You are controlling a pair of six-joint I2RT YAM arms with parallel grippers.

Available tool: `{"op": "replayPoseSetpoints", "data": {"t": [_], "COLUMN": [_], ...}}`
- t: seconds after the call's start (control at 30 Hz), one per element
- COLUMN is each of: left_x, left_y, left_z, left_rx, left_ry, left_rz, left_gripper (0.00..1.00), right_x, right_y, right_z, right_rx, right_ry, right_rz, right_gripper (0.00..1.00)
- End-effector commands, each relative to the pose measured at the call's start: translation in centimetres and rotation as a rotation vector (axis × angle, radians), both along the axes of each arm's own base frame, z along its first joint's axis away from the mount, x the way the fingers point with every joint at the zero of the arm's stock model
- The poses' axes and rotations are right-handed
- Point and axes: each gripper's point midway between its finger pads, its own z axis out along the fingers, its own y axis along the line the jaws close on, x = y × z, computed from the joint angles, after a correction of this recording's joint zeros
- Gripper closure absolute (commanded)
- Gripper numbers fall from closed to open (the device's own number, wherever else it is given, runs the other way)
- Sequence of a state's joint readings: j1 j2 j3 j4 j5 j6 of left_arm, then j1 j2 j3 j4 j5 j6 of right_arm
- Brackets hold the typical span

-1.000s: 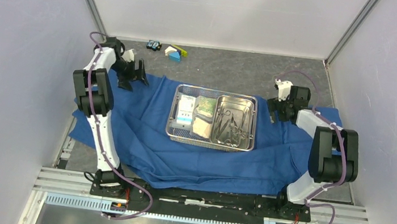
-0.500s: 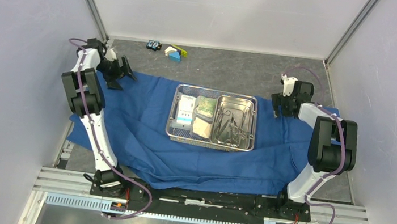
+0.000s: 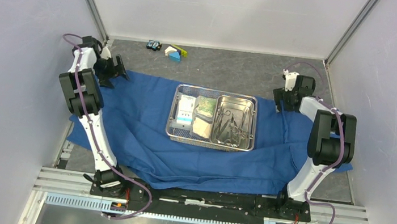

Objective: Open and lay out the surgical kit
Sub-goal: Smooth out the surgical kit at the center of the board.

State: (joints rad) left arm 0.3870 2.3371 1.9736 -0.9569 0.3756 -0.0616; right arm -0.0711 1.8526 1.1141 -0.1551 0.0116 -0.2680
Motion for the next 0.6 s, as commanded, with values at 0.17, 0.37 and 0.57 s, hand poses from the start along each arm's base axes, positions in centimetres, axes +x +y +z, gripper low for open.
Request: {"op": "replayPoseSetpoints", "data": {"t": [0.17,0.37,0.57], "left_x": [-0.3,-0.4,-0.5], "left_y": [3.5,3.1,3.1], "left_z": [-1.9,-1.6,-0.9], "left_rx": [0.169,0.153,0.17], "left_ry": [-0.012,-0.022,-0.04], "left_rz": [-0.057,-0.067,-0.093], "left_gripper": [0.05,0.05,0.05], "right_x": [1.1,0.7,-0.5], "right_y": [-3.0,-4.0,-6.0], "right_z": [2.8,6.9,6.3], "right_rx": [0.183,0.25,0.247], "right_ry": [-0.073,-0.209,-0.212], "right_rz": [-0.07,-0.094,-0.159], "right_gripper": [0.02,0.02,0.02]}}
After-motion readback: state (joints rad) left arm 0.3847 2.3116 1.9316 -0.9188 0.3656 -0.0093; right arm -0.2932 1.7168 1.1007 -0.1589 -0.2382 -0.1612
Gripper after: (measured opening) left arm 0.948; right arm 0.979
